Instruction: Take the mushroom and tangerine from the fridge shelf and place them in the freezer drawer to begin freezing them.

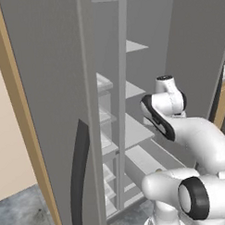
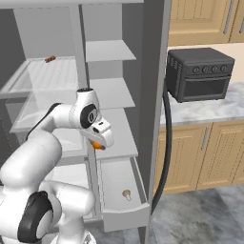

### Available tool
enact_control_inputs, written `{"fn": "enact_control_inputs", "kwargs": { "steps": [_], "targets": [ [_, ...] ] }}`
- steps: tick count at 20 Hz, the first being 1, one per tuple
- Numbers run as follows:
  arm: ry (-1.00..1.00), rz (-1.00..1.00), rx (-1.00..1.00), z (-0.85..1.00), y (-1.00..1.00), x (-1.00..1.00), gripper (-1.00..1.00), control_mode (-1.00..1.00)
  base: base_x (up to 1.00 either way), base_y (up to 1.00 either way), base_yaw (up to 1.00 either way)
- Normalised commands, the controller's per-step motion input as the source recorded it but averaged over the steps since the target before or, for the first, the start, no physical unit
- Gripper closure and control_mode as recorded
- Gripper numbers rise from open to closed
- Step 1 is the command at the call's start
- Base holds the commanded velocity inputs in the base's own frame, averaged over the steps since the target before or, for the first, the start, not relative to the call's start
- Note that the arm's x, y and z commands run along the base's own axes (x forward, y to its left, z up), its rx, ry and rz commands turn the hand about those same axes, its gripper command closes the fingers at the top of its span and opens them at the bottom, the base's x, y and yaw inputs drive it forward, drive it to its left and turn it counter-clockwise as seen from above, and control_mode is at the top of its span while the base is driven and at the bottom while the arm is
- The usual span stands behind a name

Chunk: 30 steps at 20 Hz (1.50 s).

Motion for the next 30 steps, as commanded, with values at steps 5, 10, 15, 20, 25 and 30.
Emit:
{"fn": "enact_control_inputs", "kwargs": {
  "steps": [5,10,15,20,25,30],
  "targets": [
    [0.27,-0.23,0.01,-0.53,-0.34,0.24,1.00,-1.00,0.00,0.00,0.00],
    [0.24,-0.15,0.03,-0.61,-0.02,0.00,1.00,-1.00,0.00,0.00,0.00],
    [0.19,-0.10,0.02,-0.82,-0.14,0.01,1.00,-1.00,0.00,0.00,0.00],
    [0.09,-0.03,0.03,-0.70,-0.03,0.00,1.00,-1.00,0.00,0.00,0.00],
    [0.00,0.00,0.09,-0.55,-0.02,0.11,1.00,-1.00,0.00,0.00,0.00],
    [-0.03,0.00,0.06,-0.56,-0.01,0.20,1.00,-1.00,0.00,0.00,0.00]
  ]
}}
